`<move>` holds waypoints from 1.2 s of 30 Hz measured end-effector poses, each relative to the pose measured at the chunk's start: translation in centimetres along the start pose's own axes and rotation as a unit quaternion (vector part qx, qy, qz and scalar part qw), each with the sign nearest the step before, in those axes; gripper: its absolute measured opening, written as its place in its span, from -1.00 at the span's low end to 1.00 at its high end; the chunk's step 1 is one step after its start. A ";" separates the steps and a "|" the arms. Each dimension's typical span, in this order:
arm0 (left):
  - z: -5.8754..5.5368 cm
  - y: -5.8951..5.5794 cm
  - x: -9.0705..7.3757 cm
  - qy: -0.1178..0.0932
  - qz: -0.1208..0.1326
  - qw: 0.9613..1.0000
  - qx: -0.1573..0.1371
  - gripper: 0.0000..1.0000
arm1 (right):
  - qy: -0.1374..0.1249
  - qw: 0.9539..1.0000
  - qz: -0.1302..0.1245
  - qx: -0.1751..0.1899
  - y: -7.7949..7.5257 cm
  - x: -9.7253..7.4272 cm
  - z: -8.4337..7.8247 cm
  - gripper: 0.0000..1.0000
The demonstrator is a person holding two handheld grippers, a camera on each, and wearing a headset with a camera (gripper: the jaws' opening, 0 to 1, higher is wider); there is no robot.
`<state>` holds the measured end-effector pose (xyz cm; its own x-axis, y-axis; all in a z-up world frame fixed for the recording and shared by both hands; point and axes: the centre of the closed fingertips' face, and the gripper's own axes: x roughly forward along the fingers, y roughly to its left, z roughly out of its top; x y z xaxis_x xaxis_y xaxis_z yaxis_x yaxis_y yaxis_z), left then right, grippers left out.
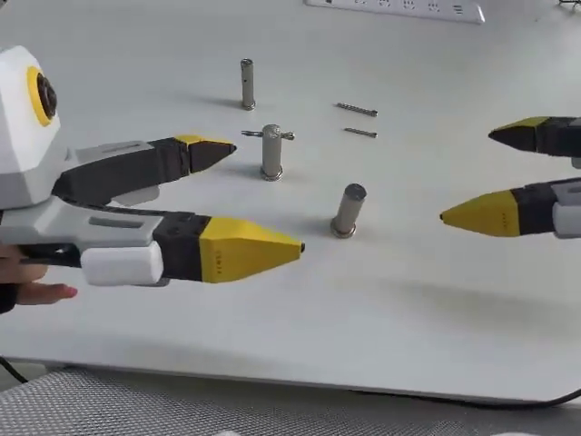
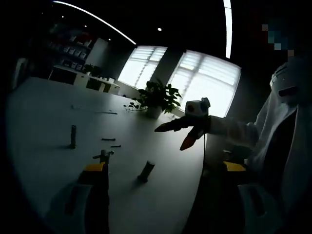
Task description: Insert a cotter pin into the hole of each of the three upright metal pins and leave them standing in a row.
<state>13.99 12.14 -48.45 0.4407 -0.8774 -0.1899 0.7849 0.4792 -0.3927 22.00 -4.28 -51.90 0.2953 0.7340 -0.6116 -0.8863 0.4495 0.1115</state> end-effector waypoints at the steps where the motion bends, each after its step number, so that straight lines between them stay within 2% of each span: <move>1: -0.2 0.0 -0.3 0.013 0.000 1.000 0.014 0.87 | 0.004 1.000 -0.002 -0.005 -0.4 0.1 0.3 0.73; 6: 0.2 -0.6 -1.1 0.006 -0.013 1.000 0.000 0.95 | 0.017 0.999 0.009 -0.038 -2.4 0.9 2.3 0.73; 9: 0.1 -0.7 -1.5 0.005 -0.012 1.000 0.011 0.98 | 0.019 0.999 0.022 -0.043 -3.0 1.7 3.3 0.73; 12: -0.5 -1.2 -1.8 0.022 -0.018 0.999 0.028 0.99 | 0.048 0.996 0.029 -0.071 -3.9 2.6 3.3 0.71; 16: -1.4 -1.7 -2.3 0.041 -0.018 0.998 0.034 0.98 | 0.058 0.994 0.043 -0.077 -4.5 4.2 4.0 0.65; 19: -1.6 -1.8 -2.5 0.040 -0.010 0.999 0.032 0.98 | 0.085 0.990 0.051 -0.102 -5.2 5.7 4.1 0.58; 20: -1.6 -1.9 -2.6 0.039 -0.009 0.999 0.030 0.98 | 0.085 0.989 0.055 -0.104 -5.3 6.1 4.2 0.54; 22: -1.7 -2.2 -2.7 0.036 -0.011 0.999 0.022 0.98 | 0.095 0.989 0.064 -0.097 -5.6 7.1 4.2 0.41; 25: -1.9 -2.3 -3.1 0.039 -0.004 0.999 0.027 0.97 | 0.115 0.988 0.063 -0.087 -6.6 8.3 3.7 0.22; 26: -2.0 -2.2 -3.2 0.041 -0.003 0.999 0.026 0.95 | 0.127 0.986 0.059 -0.086 -7.1 8.8 3.4 0.16; 28: -2.1 -2.1 -3.6 0.038 0.004 0.999 0.028 0.88 | 0.134 0.986 0.045 -0.088 -8.1 9.7 3.2 -0.01; 31: -2.1 -2.1 -3.9 0.032 0.010 0.999 0.026 0.85 | 0.142 0.985 0.042 -0.084 -8.7 10.6 3.2 -0.26; 36: -2.3 -2.2 -4.1 0.030 0.009 0.999 0.018 0.74 | 0.172 0.980 0.039 -0.089 -9.7 12.3 2.5 -0.42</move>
<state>9.43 14.63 -48.87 0.4280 -0.8682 -0.2509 0.7933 0.4939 -0.3559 35.13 1.72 -58.53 0.1135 0.5344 -0.8376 -0.9588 0.2797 0.0485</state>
